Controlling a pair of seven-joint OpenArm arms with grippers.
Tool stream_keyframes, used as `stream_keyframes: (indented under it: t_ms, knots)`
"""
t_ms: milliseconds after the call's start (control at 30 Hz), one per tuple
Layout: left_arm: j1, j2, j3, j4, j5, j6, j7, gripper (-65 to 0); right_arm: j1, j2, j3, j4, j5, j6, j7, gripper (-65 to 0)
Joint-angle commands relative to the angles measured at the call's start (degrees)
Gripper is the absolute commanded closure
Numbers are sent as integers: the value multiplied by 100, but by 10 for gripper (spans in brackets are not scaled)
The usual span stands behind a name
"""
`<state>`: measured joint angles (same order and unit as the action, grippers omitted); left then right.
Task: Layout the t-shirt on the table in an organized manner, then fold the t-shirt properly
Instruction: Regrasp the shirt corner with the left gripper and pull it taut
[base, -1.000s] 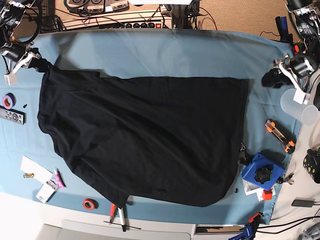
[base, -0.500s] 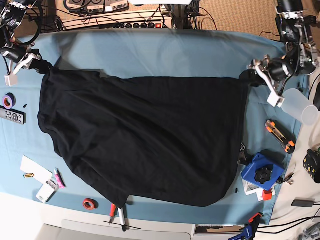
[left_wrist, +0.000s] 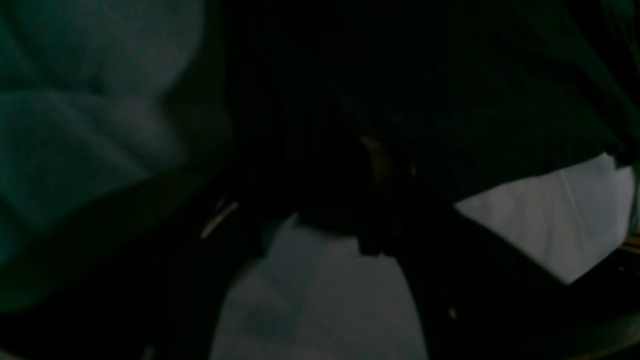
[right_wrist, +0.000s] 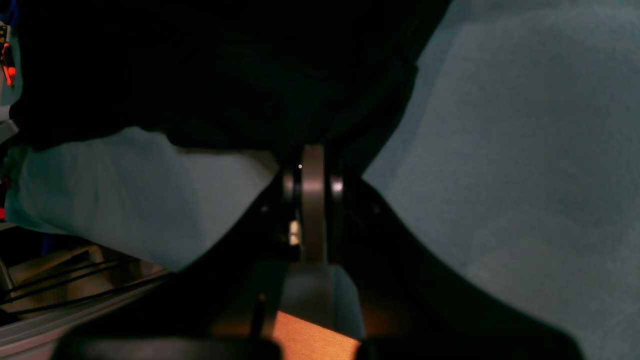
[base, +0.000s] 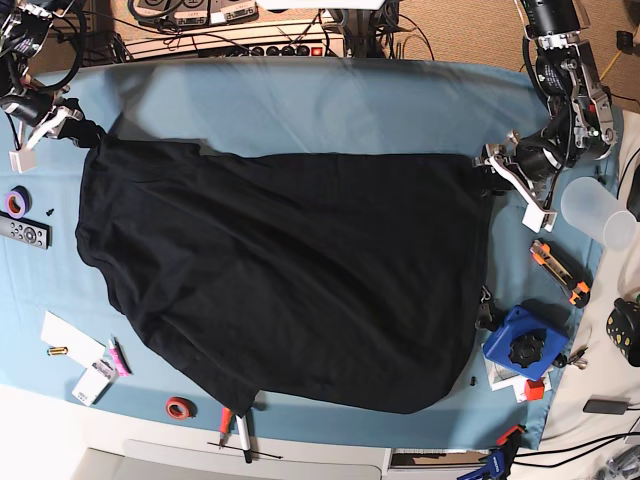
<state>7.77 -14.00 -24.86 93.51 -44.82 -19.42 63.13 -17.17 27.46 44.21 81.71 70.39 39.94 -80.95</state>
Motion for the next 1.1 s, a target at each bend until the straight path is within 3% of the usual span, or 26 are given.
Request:
stream_keyframes:
  t_ms: [0, 100, 133, 300, 433, 600, 833, 1067]
  knots:
    - [2, -24, -11, 39, -4, 33, 157, -198, 20, 140, 52, 85, 116, 6, 95, 0]
    - [2, 7, -11, 39, -39, 35, 192, -15, 20, 140, 52, 85, 120, 6, 95, 0]
    - [2, 9, -11, 39, -42, 35, 243, 0, 20, 140, 52, 85, 127, 6, 95, 0]
    - [4, 0, -13, 42, -44, 35, 546, 0, 20, 140, 52, 85, 756, 6, 95, 0]
    - [131, -37, -17, 66, -238, 11, 651, 0, 20, 120, 63, 85, 876, 6, 95, 0]
    - [420, -83, -37, 332, -280, -52, 693, 0, 22, -92, 321, 85, 1461, 6, 95, 0]
    - [586, -105, -420, 1029, -280, -140, 688, 0, 20, -317, 474, 85, 1461, 6, 95, 0]
    - [966, -367, -682, 1351, -284, -140, 610, 0, 17, -334, 472, 85, 1461, 6, 95, 0]
